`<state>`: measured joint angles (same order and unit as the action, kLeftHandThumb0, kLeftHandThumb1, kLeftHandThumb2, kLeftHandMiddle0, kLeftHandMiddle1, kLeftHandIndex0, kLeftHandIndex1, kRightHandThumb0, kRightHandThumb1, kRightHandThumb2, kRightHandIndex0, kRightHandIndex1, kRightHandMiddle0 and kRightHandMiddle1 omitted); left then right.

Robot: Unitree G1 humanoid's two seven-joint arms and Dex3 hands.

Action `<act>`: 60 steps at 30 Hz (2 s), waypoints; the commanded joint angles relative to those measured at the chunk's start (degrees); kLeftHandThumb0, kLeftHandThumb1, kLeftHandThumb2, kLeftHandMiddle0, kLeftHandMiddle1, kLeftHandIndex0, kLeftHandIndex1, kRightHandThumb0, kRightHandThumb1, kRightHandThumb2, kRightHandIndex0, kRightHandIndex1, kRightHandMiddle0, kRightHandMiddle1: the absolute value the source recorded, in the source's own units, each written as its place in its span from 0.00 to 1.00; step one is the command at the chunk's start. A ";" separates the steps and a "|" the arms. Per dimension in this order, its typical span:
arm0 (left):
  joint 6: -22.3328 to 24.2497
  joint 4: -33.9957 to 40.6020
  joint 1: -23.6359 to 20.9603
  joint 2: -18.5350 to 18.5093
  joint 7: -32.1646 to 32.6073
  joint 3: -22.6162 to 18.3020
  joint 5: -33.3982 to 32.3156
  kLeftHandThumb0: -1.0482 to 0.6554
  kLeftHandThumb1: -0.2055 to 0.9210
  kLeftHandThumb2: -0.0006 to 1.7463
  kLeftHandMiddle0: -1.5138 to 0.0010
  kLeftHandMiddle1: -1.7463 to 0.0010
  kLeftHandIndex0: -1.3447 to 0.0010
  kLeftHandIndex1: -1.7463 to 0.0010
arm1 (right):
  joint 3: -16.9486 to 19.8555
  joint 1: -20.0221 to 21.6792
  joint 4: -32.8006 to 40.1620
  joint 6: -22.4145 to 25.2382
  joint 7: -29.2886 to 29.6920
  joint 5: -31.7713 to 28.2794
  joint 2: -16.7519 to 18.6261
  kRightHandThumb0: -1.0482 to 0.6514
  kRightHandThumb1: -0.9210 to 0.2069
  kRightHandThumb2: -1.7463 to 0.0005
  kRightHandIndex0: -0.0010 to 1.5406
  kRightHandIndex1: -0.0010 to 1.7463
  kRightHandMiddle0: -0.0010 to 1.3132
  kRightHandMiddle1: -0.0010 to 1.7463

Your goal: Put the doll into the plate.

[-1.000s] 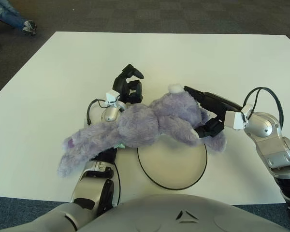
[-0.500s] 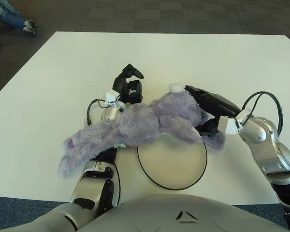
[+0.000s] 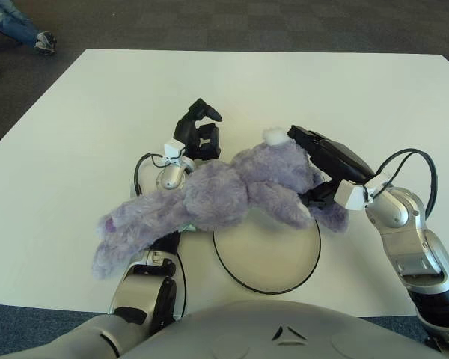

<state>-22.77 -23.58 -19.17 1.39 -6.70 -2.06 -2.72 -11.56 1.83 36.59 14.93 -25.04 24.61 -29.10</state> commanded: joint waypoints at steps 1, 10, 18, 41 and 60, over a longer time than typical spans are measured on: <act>0.21 0.20 0.52 -0.28 0.50 0.00 0.15 0.36 0.58 0.66 0.23 0.00 0.62 0.00 | 1.23 -0.04 1.26 1.77 -0.11 -0.54 1.09 0.58 0.44 0.41 0.27 1.00 0.52 0.75; -0.13 -0.27 0.33 -0.35 0.15 -0.17 -0.25 0.36 0.57 0.67 0.22 0.00 0.61 0.00 | 1.80 0.71 4.95 8.55 -0.91 0.42 3.22 0.61 0.58 0.24 0.38 0.99 0.44 0.92; -0.52 -0.54 0.26 -0.37 0.30 -0.16 -0.04 0.36 0.57 0.67 0.22 0.00 0.61 0.00 | 1.81 0.71 7.03 12.03 -0.19 2.52 4.61 0.62 0.64 0.18 0.47 0.94 0.38 1.00; -0.05 -1.21 -0.11 -0.76 0.00 -0.27 -0.28 0.35 0.56 0.68 0.21 0.00 0.61 0.00 | 5.83 2.70 9.08 17.72 -1.04 -3.88 7.95 0.61 0.71 0.15 0.51 1.00 0.46 0.89; 1.28 -0.75 -0.13 -0.60 -0.49 -0.39 -1.48 0.35 0.55 0.68 0.21 0.00 0.60 0.00 | 9.15 5.31 9.19 21.27 -2.61 -8.92 6.02 0.61 0.74 0.14 0.52 1.00 0.51 0.86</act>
<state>-22.13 -24.30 -19.45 1.11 -6.75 -2.17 -3.66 -3.79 5.92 45.27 35.50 -26.89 17.29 -22.12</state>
